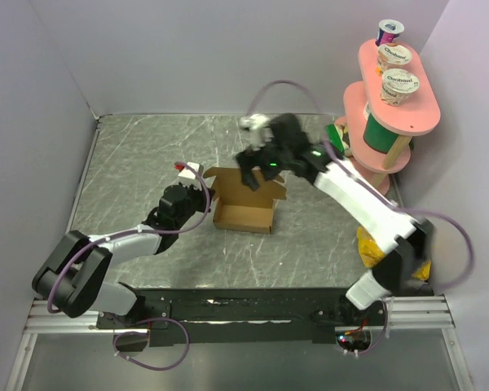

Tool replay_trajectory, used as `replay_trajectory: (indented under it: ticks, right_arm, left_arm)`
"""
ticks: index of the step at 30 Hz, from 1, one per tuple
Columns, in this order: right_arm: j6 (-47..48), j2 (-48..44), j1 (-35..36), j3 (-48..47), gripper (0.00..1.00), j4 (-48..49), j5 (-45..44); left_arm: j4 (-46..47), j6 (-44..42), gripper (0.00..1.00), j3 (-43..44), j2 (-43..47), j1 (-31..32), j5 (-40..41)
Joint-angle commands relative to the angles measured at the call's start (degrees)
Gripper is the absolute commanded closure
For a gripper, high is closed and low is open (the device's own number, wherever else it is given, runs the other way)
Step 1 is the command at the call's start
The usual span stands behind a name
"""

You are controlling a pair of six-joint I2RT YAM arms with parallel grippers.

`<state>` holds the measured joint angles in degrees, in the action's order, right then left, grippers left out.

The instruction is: Fold the paper box

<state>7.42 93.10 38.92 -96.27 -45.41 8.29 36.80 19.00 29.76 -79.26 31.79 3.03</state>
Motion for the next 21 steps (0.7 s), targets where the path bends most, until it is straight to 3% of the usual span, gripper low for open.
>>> replay_trajectory:
  ticks: [1,7,12,15,17,21]
  right_arm:
    - [-7.2,-17.2,-8.3,14.6,0.00,15.2,7.0]
    - [-11.6,-28.2,-13.3,35.0,0.03,27.4,8.7]
    - [-11.7,-28.3,-15.5,43.9,0.07,38.2,9.1]
    - [-10.4,-27.1,-16.4,47.1,0.07,45.2,8.0]
    - [-10.1,-24.0,-18.0,47.3,0.05,51.9,12.2]
    - [-8.9,-16.5,-22.0,43.7,0.03,56.3,22.4]
  left_arm:
    - [0.6,-3.0,0.99,-0.3,3.6,0.1,2.6]
    - [-2.9,-3.2,0.99,-0.3,5.0,-0.2,1.6]
    - [-3.6,-3.4,0.99,-0.4,5.6,-0.2,0.0]
    - [-4.6,-4.3,0.99,0.2,5.4,-0.2,-1.1]
    - [-4.1,-5.5,0.99,0.1,5.3,-0.2,-2.6]
    - [-4.2,-6.0,0.99,0.0,6.3,-0.5,-7.2]
